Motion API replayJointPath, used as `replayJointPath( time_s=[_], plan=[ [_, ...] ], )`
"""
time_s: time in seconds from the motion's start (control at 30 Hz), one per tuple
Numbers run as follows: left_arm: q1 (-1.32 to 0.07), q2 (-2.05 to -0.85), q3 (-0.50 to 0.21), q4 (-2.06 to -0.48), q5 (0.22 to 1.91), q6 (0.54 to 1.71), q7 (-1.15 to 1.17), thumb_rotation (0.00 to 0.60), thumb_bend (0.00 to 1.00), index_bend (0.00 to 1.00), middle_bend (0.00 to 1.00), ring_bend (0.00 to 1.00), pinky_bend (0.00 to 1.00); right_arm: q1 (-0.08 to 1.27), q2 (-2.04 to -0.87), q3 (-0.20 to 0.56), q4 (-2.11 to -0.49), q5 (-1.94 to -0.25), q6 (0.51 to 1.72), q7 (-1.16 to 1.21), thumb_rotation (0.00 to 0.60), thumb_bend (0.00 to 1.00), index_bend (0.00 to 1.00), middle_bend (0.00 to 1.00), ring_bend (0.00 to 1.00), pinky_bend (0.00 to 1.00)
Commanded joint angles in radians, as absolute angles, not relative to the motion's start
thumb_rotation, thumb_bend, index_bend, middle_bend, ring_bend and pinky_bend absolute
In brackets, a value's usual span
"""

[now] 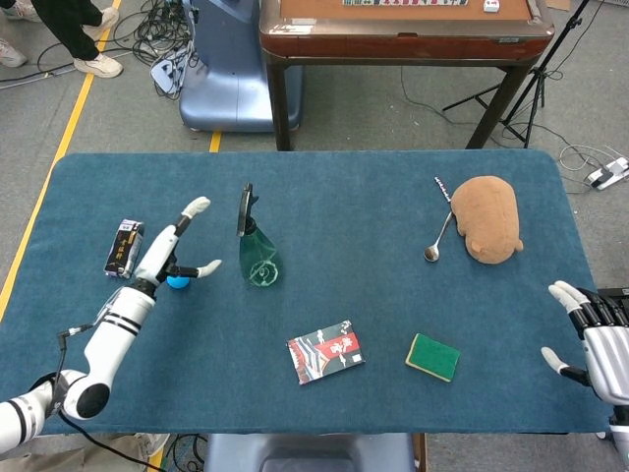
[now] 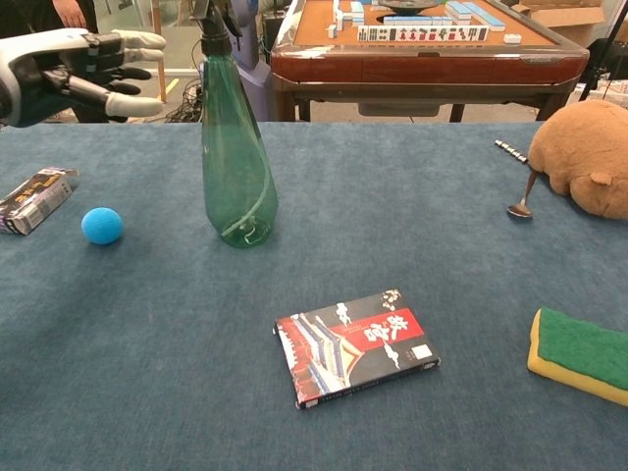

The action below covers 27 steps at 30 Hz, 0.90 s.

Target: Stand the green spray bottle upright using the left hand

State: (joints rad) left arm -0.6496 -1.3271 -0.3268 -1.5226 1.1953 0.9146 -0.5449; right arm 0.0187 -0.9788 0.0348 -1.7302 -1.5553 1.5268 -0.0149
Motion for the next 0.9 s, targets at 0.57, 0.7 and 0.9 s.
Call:
replayJointPath(
  time_s=[0.57,0.7,0.9],
  plan=[
    [-0.373,-1.183,-0.150,-1.598,1.292,1.351,-0.005,0.600,0.26,0.09,0.00,0.00,0.00,0.048,-0.994,0.044,-1.685,-1.542,1.485,0.031,0.600,0.18,0.18,0.18,0.12,0.16],
    [-0.310,-1.182,-0.109,-1.627,1.316,1.434,0.082,0.600,0.26,0.09,0.00,0.00,0.00,0.051,-1.000,0.042,-1.676,-1.545,1.479,0.045,0.600,0.18,0.18,0.18,0.12,0.17],
    [-0.242,-1.177,-0.059,-1.663,1.348,1.494,0.155,0.600,0.26,0.10,0.00,0.00,0.00,0.057,-1.008,0.039,-1.669,-1.548,1.472,0.053,0.600,0.18,0.18,0.18,0.12,0.18]
  ],
)
